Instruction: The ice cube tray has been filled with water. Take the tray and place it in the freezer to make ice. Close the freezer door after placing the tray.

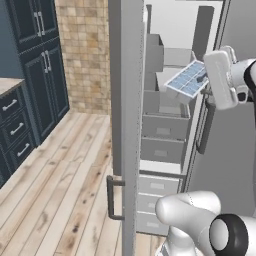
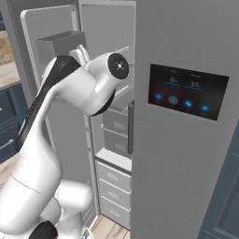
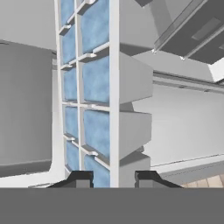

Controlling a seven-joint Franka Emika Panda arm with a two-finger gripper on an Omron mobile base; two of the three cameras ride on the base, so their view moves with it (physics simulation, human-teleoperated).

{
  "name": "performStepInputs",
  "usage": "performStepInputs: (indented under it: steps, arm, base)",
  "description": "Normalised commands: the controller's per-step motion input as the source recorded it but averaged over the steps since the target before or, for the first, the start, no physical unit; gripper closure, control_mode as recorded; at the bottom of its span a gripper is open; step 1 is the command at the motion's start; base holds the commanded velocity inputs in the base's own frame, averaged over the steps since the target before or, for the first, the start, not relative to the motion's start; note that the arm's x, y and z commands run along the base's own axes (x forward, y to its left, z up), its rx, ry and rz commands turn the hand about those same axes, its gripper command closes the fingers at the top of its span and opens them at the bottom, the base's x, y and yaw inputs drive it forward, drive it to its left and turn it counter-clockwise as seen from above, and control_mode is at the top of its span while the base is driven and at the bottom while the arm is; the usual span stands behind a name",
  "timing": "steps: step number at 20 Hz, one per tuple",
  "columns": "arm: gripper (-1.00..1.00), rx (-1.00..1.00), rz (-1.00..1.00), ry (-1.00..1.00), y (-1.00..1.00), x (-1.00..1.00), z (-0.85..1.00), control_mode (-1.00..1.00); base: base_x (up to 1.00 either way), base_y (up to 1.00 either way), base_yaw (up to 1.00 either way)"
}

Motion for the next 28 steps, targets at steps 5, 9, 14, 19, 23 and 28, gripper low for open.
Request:
performStepInputs:
  steps: [5,9,14,19,23,28]
  arm:
    - [1.00,0.07,-0.04,0.05,0.00,0.01,0.00,-1.00]
    - [1.00,-0.05,0.00,0.05,0.00,0.05,0.00,-1.00]
    - [1.00,-0.07,0.00,0.01,0.00,0.07,0.11,-1.00]
    - [1.00,-0.03,0.00,0.01,0.00,0.14,0.16,-1.00]
    - [1.00,0.00,0.00,0.04,0.00,0.23,0.01,-1.00]
    - [1.00,0.00,0.00,0.06,0.00,0.30,0.00,-1.00]
  base:
    - [0.00,0.00,0.00]
    - [0.00,0.00,0.00]
    - [0.00,0.00,0.00]
    - [0.00,0.00,0.00]
    - [0.00,0.00,0.00]
    - [0.00,0.00,0.00]
